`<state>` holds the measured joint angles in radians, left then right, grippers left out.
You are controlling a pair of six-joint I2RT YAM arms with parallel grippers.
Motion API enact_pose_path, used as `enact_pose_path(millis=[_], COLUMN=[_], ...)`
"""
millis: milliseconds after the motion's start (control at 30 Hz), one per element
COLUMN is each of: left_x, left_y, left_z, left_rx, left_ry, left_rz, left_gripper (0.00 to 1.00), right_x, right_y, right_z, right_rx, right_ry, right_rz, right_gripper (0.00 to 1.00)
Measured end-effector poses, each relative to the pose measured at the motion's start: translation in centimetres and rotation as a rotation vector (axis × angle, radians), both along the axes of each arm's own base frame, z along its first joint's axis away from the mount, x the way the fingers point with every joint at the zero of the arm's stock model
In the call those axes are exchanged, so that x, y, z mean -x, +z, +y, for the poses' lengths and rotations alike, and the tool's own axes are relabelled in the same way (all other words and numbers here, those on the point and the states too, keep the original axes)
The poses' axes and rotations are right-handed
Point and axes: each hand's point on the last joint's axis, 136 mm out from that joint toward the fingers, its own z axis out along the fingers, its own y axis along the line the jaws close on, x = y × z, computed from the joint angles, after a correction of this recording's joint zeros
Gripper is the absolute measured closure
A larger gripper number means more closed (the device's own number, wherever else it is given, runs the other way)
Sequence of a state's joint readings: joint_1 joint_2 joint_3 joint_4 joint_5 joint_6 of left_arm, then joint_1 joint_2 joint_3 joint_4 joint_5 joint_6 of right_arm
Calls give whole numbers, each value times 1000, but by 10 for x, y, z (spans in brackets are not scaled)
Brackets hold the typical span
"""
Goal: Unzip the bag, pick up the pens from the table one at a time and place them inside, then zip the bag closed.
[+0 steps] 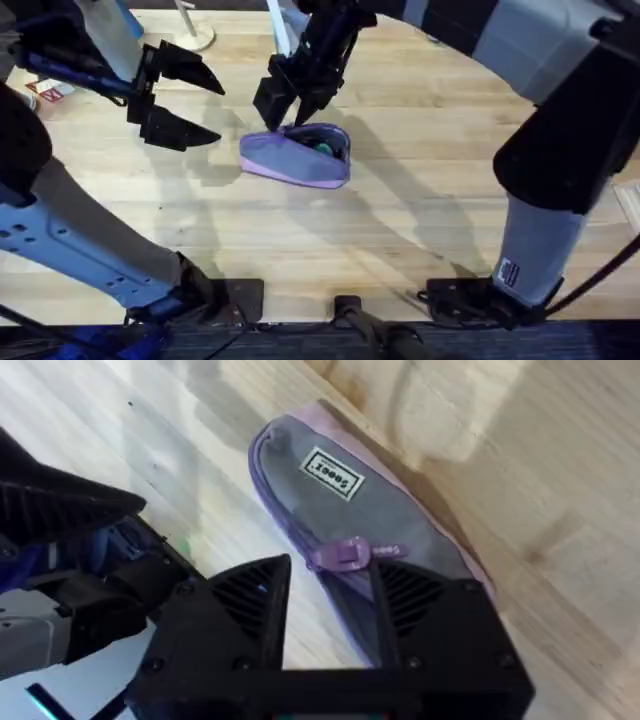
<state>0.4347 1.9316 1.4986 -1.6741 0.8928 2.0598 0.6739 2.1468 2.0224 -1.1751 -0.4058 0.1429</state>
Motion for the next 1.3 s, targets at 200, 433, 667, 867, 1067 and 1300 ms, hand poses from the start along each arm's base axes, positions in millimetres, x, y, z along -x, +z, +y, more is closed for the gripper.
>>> enact_pose_path(millis=[200, 433, 667, 867, 1067, 1300], left_x=[0, 0, 0, 0, 0, -1], left_y=[0, 0, 0, 0, 0, -1], left_z=[0, 0, 0, 0, 0, -1], left_rx=[0, 0, 0, 0, 0, -3], left_ry=[0, 0, 0, 0, 0, -4], left_rz=[0, 0, 0, 0, 0, -6], left_gripper=[5, 5, 5, 5, 5, 5], right_x=[0, 1, 0, -2, -2, -7], right_y=[-1, -18, -19, -19, -19, -15], right_z=[0, 4, 7, 7, 8, 7], right_rx=[1, 22, 17, 14, 11, 8], right_ry=[-6, -13, -14, -16, 0, 60], right_rz=[8, 39, 36, 29, 20, -50], right_gripper=[499, 650, 914, 968, 969, 969])
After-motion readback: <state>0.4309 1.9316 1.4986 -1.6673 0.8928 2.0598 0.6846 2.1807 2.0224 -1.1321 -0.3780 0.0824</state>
